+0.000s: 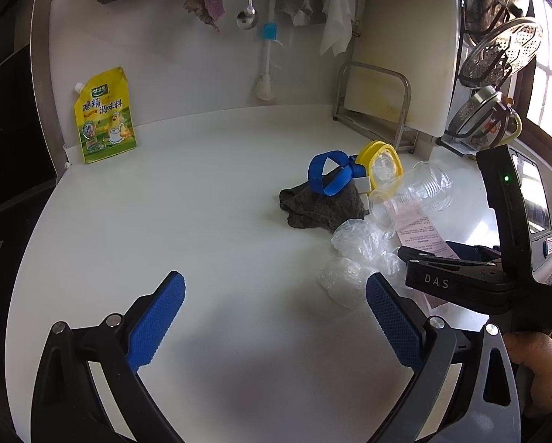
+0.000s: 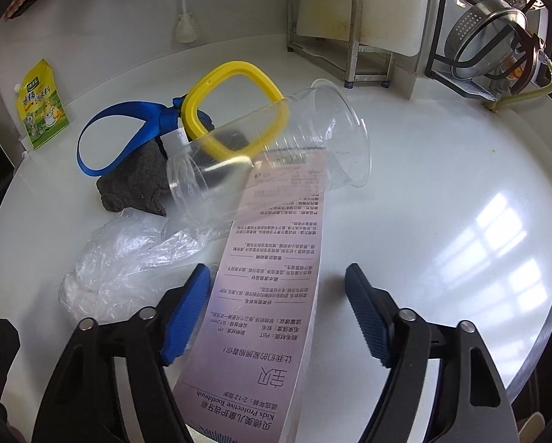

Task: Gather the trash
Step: 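Grasp the pink printed sleeve with the right tool while the left tool grasps the clear plastic bag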

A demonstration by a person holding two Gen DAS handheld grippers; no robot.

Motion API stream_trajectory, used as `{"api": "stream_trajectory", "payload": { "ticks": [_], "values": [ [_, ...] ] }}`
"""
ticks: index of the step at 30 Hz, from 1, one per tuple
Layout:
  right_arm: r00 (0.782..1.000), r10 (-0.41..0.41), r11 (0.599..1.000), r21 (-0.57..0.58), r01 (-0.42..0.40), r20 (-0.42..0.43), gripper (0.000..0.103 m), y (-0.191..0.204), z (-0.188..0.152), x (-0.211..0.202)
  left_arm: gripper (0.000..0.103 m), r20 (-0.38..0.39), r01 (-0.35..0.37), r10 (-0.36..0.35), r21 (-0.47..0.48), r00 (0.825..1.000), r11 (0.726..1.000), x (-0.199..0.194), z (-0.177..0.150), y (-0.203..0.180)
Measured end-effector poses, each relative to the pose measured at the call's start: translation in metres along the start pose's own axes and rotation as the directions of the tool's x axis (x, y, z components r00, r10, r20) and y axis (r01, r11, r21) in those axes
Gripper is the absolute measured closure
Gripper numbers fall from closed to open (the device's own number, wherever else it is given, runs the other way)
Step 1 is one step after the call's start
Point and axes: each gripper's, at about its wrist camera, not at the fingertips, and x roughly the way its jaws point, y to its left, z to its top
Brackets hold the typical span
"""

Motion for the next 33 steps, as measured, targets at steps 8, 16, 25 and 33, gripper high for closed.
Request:
{"api": "stream_trajectory", "payload": {
  "ticks": [8,16,25,33],
  "values": [
    [0.998,0.064,0.998,0.015,-0.064,0.003,0.053,-0.014,-0.006,-0.011,0.006,-0.006,0.018,-0.018,-0.003,1.000,1.000,-0.001,0.001,-0.006],
    [0.994,0.108,0.993,0.043,-0.109,0.025,0.053,-0.035,-0.016,-0.029,0.006,-0.012,0.045,-0.045,0.012,0.999,0.999,0.000,0.007,-0.025],
    [0.991,0.123,0.987,0.101,-0.128,0.054,0.053,-0.074,-0.039,-0.044,0.006,-0.086,0.072,-0.068,0.035,0.994,0.997,0.024,0.012,-0.057],
    [0.986,0.139,0.977,0.151,-0.153,0.094,0.053,-0.105,-0.051,-0.054,0.006,-0.105,0.021,-0.016,0.050,0.994,0.999,0.044,0.019,-0.078]
  ]
}}
